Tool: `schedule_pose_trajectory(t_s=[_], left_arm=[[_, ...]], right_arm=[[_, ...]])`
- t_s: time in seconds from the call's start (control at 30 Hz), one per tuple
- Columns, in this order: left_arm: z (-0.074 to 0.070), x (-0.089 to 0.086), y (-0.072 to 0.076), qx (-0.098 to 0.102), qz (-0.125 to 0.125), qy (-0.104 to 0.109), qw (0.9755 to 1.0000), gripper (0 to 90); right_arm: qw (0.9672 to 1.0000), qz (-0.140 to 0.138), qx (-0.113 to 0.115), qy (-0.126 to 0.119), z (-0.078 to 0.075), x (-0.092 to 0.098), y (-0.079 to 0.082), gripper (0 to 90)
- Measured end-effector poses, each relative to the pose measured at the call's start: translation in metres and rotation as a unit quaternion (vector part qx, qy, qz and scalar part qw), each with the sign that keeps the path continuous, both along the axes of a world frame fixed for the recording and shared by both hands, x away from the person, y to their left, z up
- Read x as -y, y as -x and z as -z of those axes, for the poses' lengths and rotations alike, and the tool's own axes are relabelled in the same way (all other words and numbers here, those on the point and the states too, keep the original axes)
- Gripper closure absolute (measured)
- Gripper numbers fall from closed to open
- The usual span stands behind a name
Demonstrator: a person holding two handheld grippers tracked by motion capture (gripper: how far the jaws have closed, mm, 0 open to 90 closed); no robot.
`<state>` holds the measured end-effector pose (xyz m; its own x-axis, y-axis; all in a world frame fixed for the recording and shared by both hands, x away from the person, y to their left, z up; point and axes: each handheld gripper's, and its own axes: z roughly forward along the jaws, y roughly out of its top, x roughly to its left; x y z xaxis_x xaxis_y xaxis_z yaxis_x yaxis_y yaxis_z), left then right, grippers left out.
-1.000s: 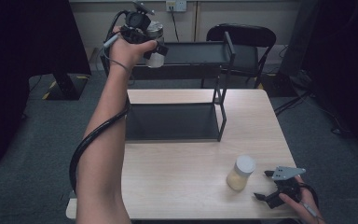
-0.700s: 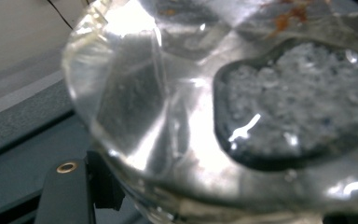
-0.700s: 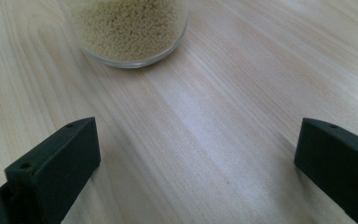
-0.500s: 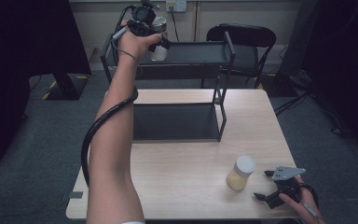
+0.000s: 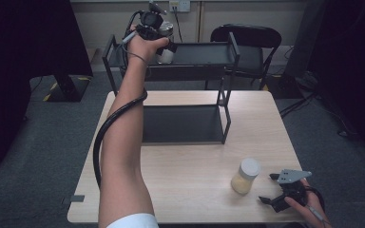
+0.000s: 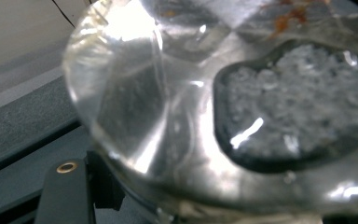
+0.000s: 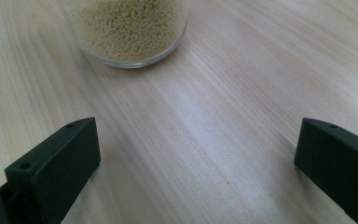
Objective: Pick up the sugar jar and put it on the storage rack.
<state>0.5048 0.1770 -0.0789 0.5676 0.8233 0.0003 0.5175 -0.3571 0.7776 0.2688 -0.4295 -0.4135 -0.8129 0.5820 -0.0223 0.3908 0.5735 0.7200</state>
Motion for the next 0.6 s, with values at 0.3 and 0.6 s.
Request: schedule_pose_trajectory(t_s=[0.3,0.6], left_arm=[[0.005,-0.0054,-0.0009,0.001,0.006,0.015,0.9999,30.8],[0.0063,-0.0067,0.0065,0.0,-0.022,0.03,0.9993,15.2]], right_arm=[[1.0,0.0,0.0,0.0,0.0,0.0,0.0,0.0],[1.0,0.0,0.0,0.0,0.0,0.0,0.0,0.0]])
